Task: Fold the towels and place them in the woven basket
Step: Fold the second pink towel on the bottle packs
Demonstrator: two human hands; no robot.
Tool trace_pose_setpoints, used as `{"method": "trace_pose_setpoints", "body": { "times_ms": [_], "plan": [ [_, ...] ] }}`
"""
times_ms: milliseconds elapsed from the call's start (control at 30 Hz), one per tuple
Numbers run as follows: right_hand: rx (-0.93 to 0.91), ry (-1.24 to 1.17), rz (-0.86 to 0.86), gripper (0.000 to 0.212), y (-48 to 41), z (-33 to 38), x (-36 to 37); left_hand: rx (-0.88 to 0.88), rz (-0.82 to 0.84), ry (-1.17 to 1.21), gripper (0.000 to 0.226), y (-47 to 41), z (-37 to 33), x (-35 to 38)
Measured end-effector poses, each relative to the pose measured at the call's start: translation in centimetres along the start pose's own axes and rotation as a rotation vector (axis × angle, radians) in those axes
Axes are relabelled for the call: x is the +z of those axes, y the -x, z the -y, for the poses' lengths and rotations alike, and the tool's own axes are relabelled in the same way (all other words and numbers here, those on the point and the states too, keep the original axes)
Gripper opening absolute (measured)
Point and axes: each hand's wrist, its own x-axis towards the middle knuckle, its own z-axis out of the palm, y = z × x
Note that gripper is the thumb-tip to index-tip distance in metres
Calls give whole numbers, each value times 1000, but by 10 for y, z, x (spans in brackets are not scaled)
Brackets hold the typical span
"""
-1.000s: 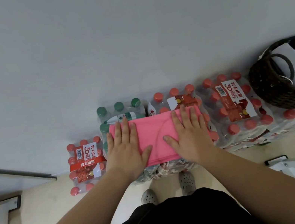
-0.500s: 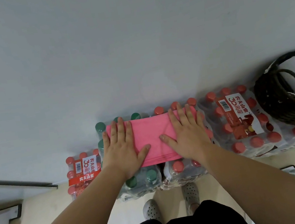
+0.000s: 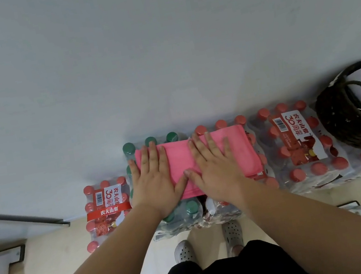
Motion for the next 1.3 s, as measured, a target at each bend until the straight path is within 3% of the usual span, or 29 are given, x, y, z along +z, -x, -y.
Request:
{"method": "trace_pose_setpoints", "body": {
  "times_ms": [167, 367, 633, 867, 1000, 1167, 1300],
  "plan": [
    [-6, 18, -26, 71, -2, -4, 7, 39, -49, 42, 78, 7, 10, 5],
    [9, 63, -14, 79, -2, -2, 7, -173, -6, 120, 71, 30, 14, 2],
    [64, 86, 20, 97, 7, 28, 7, -101, 15, 138, 85, 29, 21, 2],
    [72, 120, 35, 99, 7, 29, 9, -35, -40, 419, 81, 35, 20, -18],
    [51, -107, -34, 105, 10, 20, 5, 7, -89, 687, 75, 38, 8, -41],
    [37, -496, -173, 93, 25, -17, -1, 69, -137, 784, 84, 27, -23, -72],
    [136, -826, -163, 87, 41, -60, -10, 181, -88, 794, 94, 8, -70, -86]
  ]
}}
